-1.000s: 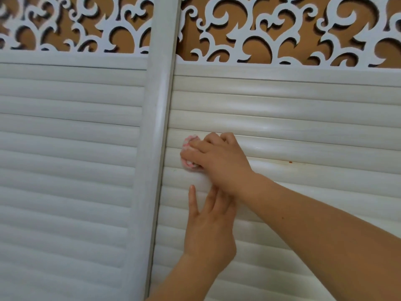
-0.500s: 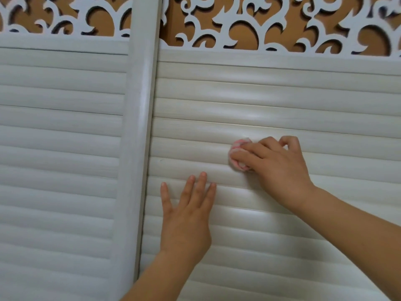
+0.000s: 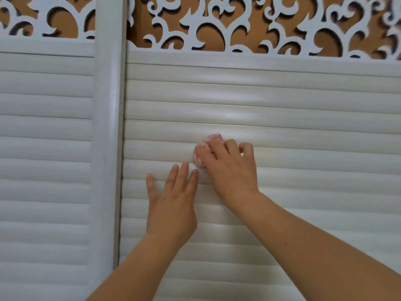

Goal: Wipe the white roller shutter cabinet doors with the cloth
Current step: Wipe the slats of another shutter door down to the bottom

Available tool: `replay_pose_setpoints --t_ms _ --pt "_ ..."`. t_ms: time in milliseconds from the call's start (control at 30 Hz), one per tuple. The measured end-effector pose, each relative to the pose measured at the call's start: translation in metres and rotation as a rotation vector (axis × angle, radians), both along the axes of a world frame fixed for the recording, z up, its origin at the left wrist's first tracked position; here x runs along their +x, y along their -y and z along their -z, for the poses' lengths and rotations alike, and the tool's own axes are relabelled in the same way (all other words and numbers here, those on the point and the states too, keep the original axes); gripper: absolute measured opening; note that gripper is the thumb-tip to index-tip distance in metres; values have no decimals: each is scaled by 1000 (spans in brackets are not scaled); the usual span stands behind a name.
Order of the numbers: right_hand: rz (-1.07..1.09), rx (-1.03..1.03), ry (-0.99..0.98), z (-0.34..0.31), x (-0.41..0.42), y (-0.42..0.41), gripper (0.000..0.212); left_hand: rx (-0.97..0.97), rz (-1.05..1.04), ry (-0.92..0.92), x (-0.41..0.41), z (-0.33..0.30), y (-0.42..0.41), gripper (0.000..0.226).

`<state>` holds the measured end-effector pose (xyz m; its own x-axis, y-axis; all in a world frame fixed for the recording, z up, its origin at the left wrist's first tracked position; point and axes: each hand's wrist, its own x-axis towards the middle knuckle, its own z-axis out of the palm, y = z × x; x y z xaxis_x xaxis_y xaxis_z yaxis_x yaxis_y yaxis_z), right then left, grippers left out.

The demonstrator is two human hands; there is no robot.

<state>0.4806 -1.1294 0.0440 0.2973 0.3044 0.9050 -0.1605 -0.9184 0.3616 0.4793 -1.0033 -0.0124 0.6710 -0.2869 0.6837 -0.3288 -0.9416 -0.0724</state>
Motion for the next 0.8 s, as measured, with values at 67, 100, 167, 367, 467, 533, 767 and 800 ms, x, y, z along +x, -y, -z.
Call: replay_pose_setpoints --t_ms 67,100,167,367,467,533,767,800 --pt "-1 15 40 3 0 11 42 -12 -14 7 1 1 3 74" --pt "1 24 61 4 -2 19 48 -33 -13 7 1 1 5 74" --pt "18 43 88 5 -7 34 51 -85 3 17 0 0 10 74" --pt "7 122 108 12 -19 74 50 -216 74 28 -1 1 21 76" --pt "-26 160 137 17 -21 81 47 -247 122 78 0 4 25 74" --pt "-30 187 149 20 -21 79 46 -266 146 101 2 6 27 77" --pt "-35 260 177 28 -19 72 46 -223 129 94 2 6 28 80" --pt "-41 274 183 28 -18 71 45 -211 125 76 1 6 27 80"
